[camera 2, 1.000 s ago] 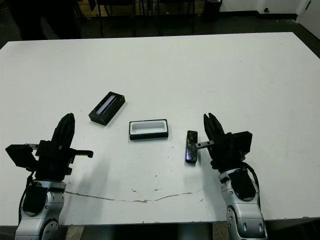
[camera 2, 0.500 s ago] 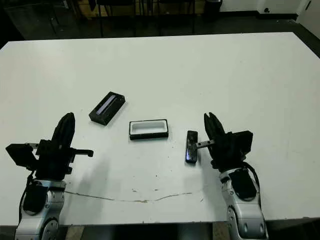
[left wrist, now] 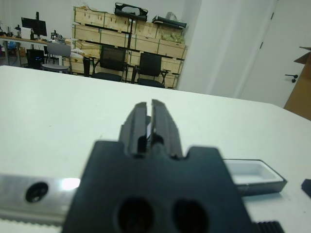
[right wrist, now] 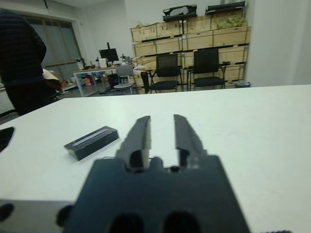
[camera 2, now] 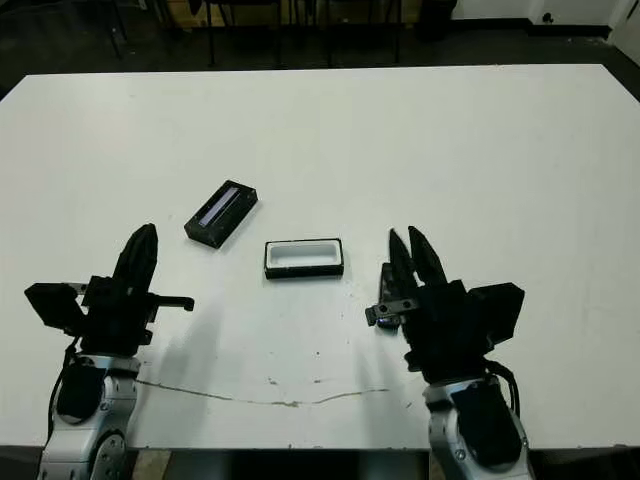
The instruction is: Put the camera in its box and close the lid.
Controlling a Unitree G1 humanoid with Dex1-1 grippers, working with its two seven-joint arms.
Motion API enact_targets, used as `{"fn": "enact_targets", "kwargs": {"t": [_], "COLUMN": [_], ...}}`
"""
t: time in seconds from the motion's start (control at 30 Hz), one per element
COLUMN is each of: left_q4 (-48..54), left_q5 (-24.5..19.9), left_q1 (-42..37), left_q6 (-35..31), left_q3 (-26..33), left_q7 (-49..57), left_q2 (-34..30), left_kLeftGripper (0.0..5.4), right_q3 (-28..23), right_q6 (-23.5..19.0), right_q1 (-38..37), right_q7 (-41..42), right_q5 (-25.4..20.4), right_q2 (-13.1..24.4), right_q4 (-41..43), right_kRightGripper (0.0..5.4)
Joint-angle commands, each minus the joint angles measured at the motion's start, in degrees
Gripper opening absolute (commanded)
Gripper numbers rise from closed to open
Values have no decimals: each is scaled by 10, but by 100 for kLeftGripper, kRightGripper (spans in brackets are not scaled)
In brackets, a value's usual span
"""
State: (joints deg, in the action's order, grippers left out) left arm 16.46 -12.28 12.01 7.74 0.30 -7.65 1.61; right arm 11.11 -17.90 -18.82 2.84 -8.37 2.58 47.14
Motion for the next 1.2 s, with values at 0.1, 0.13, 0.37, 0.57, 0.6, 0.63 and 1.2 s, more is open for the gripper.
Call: {"fn": "enact_targets", "kwargs": {"t": [0.1, 0.13, 0.37, 0.57, 0.6, 0.63, 1.2], "left_q4": [-15, -15, -14, -16, -17, -17, -14], "left_q5": [4, 3, -9, -16, -17, -23, -15], "left_q1": [4, 4, 14, 17, 17, 17, 25], "left_q6": [-2, -2, -6, -8, -6, -8, -11], "left_q3": [-1, 0, 10, 15, 15, 16, 9], "left_q7": [-1, -3, -11, -17, -18, -20, -23], "left_q2": [-1, -1, -4, -4, -4, -3, -5], "left_kLeftGripper": [0, 0, 0, 0, 0, 0, 0], "right_q3": [27, 33, 72, 79, 78, 78, 59], "right_q6": [10, 25, 86, 94, 97, 95, 103], "right_q1": [-83, -84, -77, -74, -75, -76, -88], "right_q7": [-18, -20, -69, -108, -111, -116, -157], "right_q5": [15, 16, 54, 86, 90, 94, 114], "right_q2": [-1, -5, -30, -50, -52, -54, -92], "right_q4": [-34, -47, -132, -171, -177, -180, -203], "right_kRightGripper": [183, 204, 323, 413, 431, 449, 538]}}
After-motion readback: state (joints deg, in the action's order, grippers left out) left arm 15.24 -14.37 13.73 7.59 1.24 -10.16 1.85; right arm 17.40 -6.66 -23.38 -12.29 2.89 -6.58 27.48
